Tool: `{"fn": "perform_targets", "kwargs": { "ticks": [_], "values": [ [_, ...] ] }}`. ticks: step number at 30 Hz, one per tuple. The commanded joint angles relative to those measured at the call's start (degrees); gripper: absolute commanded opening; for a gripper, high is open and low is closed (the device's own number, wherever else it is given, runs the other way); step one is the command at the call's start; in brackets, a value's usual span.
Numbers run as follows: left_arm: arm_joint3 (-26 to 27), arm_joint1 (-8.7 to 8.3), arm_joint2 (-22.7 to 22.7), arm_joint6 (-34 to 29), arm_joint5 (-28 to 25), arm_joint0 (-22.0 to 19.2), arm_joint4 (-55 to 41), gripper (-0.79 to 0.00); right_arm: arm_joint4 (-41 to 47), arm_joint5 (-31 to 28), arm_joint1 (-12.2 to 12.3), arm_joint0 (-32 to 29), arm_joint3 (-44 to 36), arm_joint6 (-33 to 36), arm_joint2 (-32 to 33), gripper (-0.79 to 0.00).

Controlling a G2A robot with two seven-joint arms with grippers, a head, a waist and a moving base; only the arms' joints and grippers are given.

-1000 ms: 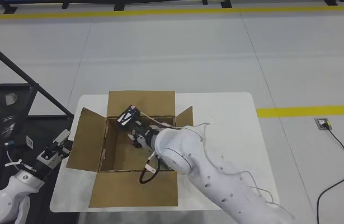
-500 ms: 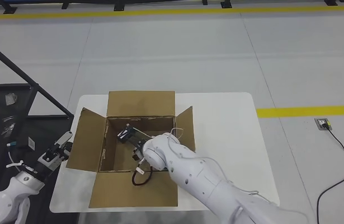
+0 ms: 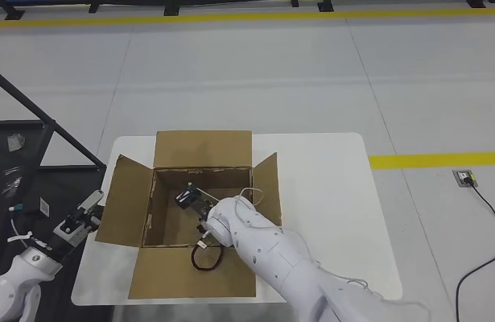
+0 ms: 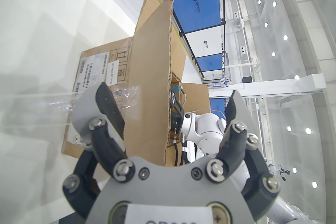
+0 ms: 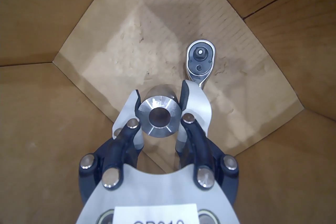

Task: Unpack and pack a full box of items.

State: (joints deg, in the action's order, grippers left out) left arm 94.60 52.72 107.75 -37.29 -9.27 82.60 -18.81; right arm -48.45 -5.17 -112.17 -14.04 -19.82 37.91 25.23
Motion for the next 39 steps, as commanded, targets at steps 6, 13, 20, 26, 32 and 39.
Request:
{"fn": "perform_targets", "kwargs": {
  "ticks": [6, 13, 20, 26, 32, 39],
  "values": [
    [-0.3, 0.09, 0.5, -0.2, -0.2, 0.6, -0.4, 0.000, 0.3, -1.1, -1.9, 0.7, 3.7, -1.2, 0.4, -0.277],
    [0.2, 0.04, 0.1, -1.3, 0.3, 0.1, 0.7, 0.000, 1.1, -2.2, -2.5, 1.9, 3.7, -4.1, 1.5, -0.108],
    [-0.1, -0.15, 0.5, -2.8, 0.8, -0.1, 2.6, 0.000, 3.3, -5.0, -2.0, 3.3, 0.6, -8.4, 4.0, -0.074],
    [0.1, -0.37, 0.5, -6.4, -1.2, 0.0, 3.4, 0.000, 3.6, -6.3, -0.3, 2.9, -4.1, -10.2, 6.5, -0.083],
    [1.0, -0.53, 0.8, -9.7, -4.1, 0.2, 2.8, 0.000, 2.3, -6.8, 3.5, 0.2, -12.9, -11.1, 10.8, -0.065],
    [5.6, -0.49, 2.2, -10.3, -5.5, 3.1, 2.2, 0.000, -5.1, -3.8, 11.1, -11.5, -38.4, -5.3, 20.7, -0.046]
  ]
}}
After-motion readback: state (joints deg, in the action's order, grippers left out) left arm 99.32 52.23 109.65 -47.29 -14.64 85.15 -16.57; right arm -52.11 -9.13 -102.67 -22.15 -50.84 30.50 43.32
